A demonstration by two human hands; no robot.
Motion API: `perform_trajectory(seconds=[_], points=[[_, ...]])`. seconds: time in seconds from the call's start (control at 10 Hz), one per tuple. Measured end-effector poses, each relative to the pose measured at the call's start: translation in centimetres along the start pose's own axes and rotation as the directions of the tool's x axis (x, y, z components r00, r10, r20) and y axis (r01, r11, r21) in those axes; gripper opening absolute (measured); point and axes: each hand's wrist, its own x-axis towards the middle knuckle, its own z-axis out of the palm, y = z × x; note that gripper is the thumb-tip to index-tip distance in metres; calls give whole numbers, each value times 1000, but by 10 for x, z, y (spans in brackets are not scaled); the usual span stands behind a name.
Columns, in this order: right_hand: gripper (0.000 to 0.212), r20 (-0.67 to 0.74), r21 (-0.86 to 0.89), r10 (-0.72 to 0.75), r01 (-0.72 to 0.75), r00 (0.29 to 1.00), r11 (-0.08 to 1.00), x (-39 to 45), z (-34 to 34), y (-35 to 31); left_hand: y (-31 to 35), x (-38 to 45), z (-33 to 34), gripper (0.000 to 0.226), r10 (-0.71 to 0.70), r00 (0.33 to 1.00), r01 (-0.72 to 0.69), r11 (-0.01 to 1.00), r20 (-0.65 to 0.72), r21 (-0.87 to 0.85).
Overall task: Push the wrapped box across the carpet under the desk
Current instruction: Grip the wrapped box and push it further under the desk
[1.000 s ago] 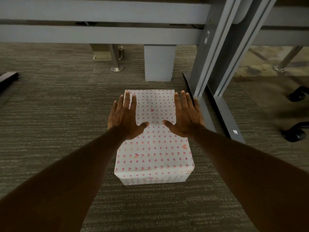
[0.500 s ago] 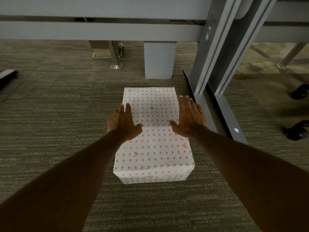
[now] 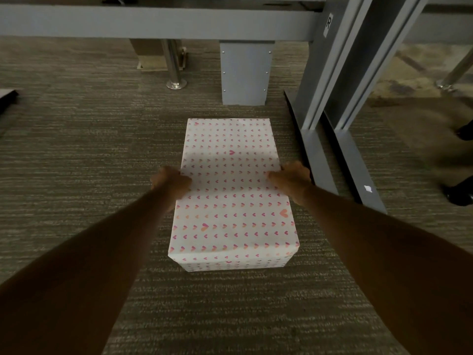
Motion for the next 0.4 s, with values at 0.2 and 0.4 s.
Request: perform_trajectory(seconds=[0.2, 0.4], points=[[19, -6, 49, 22, -21, 1000, 999, 8, -3, 2, -6, 30, 4, 46, -35, 999, 35, 998, -5, 55], [33, 3, 136, 36, -36, 999, 990, 13, -14, 5, 3, 45, 20, 42, 12, 1000, -11, 999, -20, 31]])
